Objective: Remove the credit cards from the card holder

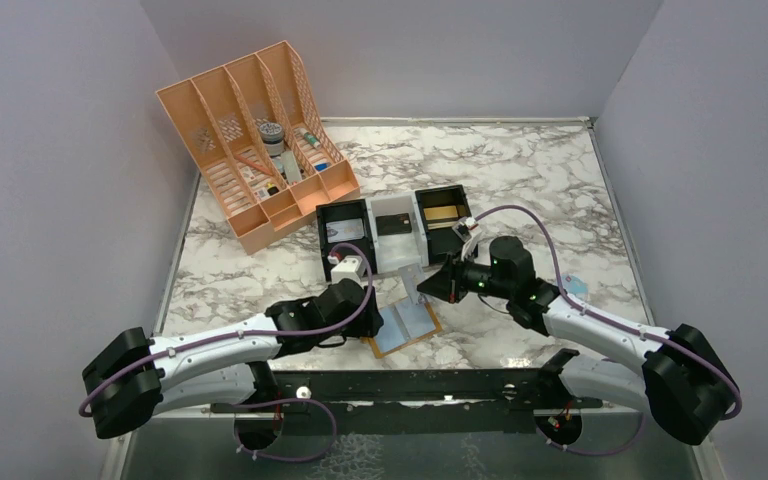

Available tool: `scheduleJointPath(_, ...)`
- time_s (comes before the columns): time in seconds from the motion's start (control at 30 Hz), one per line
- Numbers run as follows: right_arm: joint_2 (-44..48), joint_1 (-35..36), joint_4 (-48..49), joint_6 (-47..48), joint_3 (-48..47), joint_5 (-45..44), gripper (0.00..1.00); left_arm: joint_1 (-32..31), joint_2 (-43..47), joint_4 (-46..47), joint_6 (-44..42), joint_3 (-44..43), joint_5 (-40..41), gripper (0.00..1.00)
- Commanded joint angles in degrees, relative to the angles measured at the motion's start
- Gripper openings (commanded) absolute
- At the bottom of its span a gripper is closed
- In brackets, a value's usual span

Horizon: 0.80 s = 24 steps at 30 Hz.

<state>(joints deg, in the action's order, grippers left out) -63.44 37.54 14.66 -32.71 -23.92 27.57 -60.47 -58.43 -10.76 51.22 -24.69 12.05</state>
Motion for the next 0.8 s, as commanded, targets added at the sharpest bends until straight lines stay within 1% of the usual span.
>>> scheduleJointPath(0.0, 1.83, -0.07, 4.64, 4.27, 0.89, -1.25, 0.01, 0.87, 1.99, -6.63, -3.04, -3.19, 5.2, 0.59)
scheduleJointPath(0.13, 1.79, -0.02, 6.92, 4.58, 0.83, -0.52, 0.01, 2.7, 2.24, -7.89, -5.33, -4.29, 6.64, 0.73)
scheduleJointPath(0.3, 2.18, -0.01, 7.88, 5.28, 0.22, -0.54, 0.01, 8.72, 5.02, -9.79, -8.03, -5.28, 5.03, 0.86)
scheduleJointPath(0.43, 2.97, 0.06, 6.67, 7.52, -1.4, -2.7, 0.01, 18.38, 7.52, -9.25, -11.94, -6.6, -0.39, 0.89)
scheduleJointPath(0.5, 3.21, 0.04, 5.92, 8.83, -2.67, -4.15, 0.01, 22.32, 7.58, -9.84, -13.65, -8.87, -1.74, 0.9)
scheduleJointPath(0.67, 2.52, 0.07, 4.86, 12.3, -6.68, -6.87, 0.01, 30.34, 5.11, -11.88, -15.83, -16.32, -1.79, 0.95)
scheduleJointPath(0.77, 1.63, 0.08, 4.77, 14.82, -9.11, -6.48, 0.01, 33.26, 4.61, -12.43, -15.14, -18.06, -1.68, 0.96)
